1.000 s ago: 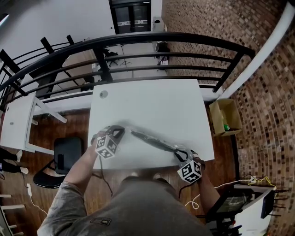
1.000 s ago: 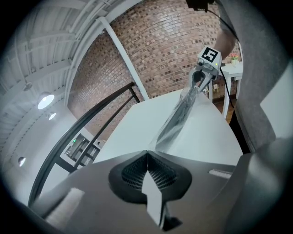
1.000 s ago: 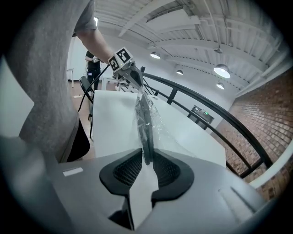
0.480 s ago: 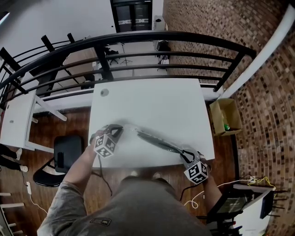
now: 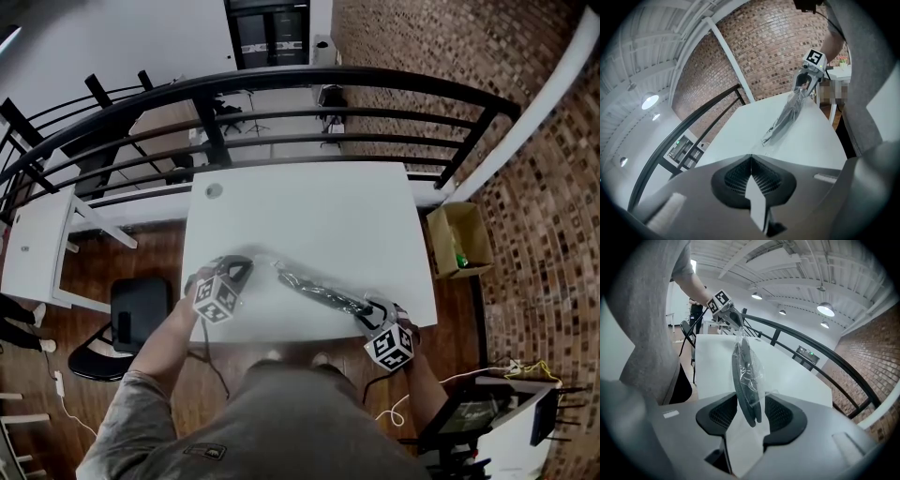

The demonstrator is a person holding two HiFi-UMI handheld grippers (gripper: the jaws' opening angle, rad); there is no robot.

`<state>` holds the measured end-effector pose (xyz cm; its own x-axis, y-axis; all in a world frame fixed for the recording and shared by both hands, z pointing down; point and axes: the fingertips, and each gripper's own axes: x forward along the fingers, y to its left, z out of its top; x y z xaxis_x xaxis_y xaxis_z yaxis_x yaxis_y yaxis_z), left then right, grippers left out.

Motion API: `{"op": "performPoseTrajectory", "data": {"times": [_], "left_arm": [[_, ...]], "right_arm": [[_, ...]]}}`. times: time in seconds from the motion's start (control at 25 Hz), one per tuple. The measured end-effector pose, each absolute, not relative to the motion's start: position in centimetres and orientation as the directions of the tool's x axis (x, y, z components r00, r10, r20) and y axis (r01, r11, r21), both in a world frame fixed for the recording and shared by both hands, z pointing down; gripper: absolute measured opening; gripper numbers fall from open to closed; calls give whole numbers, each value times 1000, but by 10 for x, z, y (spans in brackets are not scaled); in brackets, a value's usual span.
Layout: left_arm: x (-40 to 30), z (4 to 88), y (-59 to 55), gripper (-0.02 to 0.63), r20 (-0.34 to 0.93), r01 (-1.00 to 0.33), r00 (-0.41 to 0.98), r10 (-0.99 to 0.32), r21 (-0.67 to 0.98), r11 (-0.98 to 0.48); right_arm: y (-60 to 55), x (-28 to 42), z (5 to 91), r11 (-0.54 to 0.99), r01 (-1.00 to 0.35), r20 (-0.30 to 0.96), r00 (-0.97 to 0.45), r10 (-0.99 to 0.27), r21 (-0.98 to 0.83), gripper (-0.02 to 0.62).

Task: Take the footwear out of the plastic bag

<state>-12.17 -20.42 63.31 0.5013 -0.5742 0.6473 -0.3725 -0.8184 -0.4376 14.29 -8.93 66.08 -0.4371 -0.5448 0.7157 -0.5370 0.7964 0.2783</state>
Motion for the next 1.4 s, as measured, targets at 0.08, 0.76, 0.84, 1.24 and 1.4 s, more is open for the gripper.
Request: {"op": "performPoseTrajectory", "data": {"times": [0.08, 0.76, 0.84, 1.24, 1.4], "left_arm": [[-123, 632, -204, 2, 649, -371, 500, -574, -438, -819], [-140, 637, -203, 2, 652, -417, 471, -593, -428, -802], [-142, 639, -201, 2, 650, -427, 471, -596, -423, -799], [-147, 640, -195, 2, 649, -444, 463, -603, -419, -792], [-155, 640, -194, 2, 649, -457, 456, -609, -417, -786]], "right_arm": [[-92, 141, 661, 796, -528, 720, -424, -550, 296, 181], [-72, 176, 660, 772, -533, 728, -366, -580, 346, 124], [-67, 179, 659, 766, -539, 727, -360, -585, 350, 123], [-48, 202, 653, 733, -576, 732, -312, -606, 361, 117], [-41, 209, 652, 713, -596, 730, -290, -619, 368, 115]]}}
